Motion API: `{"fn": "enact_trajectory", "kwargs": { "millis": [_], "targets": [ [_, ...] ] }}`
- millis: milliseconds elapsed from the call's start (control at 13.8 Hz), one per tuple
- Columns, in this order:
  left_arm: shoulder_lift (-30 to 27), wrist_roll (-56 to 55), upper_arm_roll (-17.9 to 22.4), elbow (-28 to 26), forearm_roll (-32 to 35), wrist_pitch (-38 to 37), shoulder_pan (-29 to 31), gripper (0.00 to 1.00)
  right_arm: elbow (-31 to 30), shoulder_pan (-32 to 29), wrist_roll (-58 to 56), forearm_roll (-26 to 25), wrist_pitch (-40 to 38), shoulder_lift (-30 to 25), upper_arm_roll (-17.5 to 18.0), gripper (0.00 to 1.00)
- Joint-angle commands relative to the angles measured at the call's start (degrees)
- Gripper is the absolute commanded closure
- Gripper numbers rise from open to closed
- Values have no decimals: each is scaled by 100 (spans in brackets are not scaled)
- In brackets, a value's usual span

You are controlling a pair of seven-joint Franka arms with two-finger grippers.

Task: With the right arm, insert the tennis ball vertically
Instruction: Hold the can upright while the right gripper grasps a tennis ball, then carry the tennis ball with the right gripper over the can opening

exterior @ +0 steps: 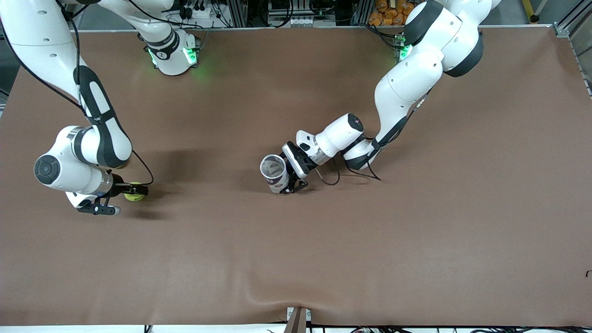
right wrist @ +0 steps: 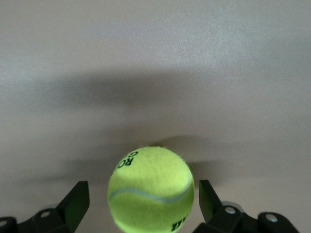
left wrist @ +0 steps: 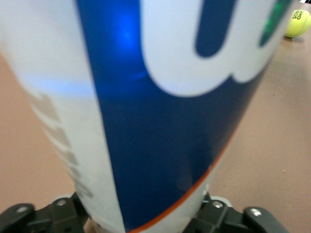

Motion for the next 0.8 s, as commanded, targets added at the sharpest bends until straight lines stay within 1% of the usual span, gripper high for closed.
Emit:
{"fn": "enact_trajectory", "kwargs": {
  "millis": [0, 73, 145, 218, 291, 364, 509, 655, 727],
  "targets": [
    [60, 3, -28, 29, -57, 34, 3, 14, -23, -16, -144, 21, 97, 32, 9, 64],
    [60, 3, -28, 29, -48, 34, 12, 14, 3, -16, -145, 21, 70, 24, 9, 91],
    [52, 3, -28, 29, -40, 34, 12, 14, 64, -42, -136, 21, -35, -11, 9, 100],
    [51, 3, -28, 29, -31, 34, 3, 14, 247, -34, -127, 30, -349, -55, 9, 100],
    [43, 3, -28, 29, -13, 34, 12, 13, 528, -33, -75, 64, -839, -108, 0, 100],
    [43, 3, -28, 20, -4, 34, 12, 13, 870, -33, -22, 91, -1427, -134, 8, 100],
    [43, 3, -28, 29, 5, 34, 12, 13, 1503, 1, 101, 205, -2273, -187, 9, 100],
    [43, 3, -28, 47, 5, 34, 3, 13, 2109, 63, 608, 581, -3020, -214, 26, 100],
    [43, 3, -28, 47, -4, 34, -6, 13, 2426, 185, 933, 679, -3381, -205, 35, 100]
  ]
}}
